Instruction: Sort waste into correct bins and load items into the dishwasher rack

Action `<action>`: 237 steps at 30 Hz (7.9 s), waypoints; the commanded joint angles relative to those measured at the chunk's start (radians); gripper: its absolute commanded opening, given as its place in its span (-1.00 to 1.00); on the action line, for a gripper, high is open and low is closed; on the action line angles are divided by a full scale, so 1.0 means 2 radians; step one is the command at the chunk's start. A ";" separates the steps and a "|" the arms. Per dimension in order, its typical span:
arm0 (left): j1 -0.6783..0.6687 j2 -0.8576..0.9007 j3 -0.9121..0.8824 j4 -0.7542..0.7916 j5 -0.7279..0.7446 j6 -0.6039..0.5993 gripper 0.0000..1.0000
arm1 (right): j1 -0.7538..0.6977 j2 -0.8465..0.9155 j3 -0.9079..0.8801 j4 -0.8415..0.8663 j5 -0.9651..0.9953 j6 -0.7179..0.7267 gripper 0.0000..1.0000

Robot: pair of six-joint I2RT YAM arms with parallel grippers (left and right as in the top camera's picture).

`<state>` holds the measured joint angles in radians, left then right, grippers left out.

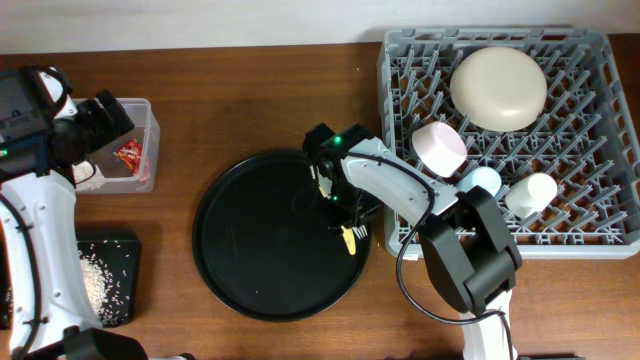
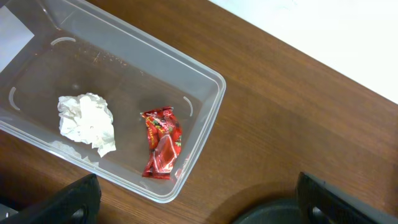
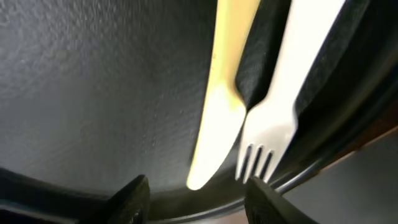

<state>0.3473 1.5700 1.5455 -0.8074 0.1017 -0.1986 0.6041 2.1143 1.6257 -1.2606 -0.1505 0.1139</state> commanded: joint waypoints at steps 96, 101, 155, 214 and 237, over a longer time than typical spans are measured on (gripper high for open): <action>0.002 0.001 0.002 0.001 0.003 -0.001 0.99 | 0.035 -0.038 -0.112 0.109 0.119 0.116 -0.37; 0.002 0.001 0.002 0.001 0.004 -0.001 0.99 | 0.035 -0.054 -0.112 0.109 0.119 0.116 -0.45; 0.002 0.001 0.002 0.001 0.004 -0.001 0.99 | 0.031 -0.106 -0.159 0.137 0.090 0.118 -0.90; 0.002 0.001 0.002 0.001 0.003 -0.001 0.99 | -0.352 -0.336 -0.124 0.122 0.086 -0.098 -0.92; 0.002 0.001 0.002 0.001 0.003 -0.001 0.99 | -0.517 -0.141 -0.070 0.267 0.223 -0.240 -0.92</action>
<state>0.3492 1.5711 1.5455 -0.8074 0.1017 -0.1986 -0.4129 1.8065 1.4681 -0.7235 0.2768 -0.3485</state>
